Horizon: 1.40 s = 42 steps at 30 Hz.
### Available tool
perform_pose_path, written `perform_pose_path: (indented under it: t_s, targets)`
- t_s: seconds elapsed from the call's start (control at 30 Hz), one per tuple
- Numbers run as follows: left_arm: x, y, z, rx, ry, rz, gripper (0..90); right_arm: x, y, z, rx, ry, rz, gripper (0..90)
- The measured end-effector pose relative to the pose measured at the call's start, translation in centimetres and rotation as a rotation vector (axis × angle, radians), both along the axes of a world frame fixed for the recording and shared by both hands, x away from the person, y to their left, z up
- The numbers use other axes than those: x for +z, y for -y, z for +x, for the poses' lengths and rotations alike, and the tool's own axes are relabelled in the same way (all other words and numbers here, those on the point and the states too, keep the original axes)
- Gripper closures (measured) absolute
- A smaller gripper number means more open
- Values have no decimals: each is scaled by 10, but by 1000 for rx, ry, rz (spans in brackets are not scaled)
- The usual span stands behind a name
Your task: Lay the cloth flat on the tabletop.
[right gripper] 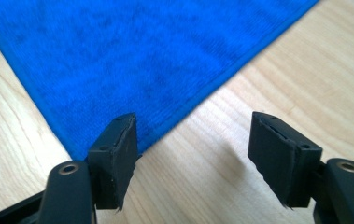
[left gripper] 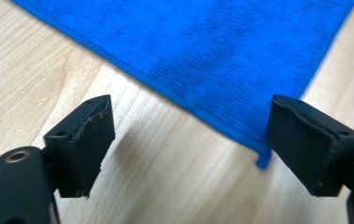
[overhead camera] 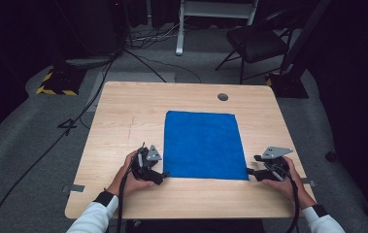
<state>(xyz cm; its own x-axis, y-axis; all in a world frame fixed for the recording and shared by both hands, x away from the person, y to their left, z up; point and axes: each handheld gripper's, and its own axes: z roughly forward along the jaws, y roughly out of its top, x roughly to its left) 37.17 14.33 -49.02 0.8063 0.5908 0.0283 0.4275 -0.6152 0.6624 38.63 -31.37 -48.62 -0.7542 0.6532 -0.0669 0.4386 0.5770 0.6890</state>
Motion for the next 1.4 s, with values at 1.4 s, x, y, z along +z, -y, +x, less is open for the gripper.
perform_pose_path:
  t_s: [1.4]
  targets:
    - [27, -31, 99, 202, 81, -86, 194, 9, -233, -3, 441, 71, 30, 458]
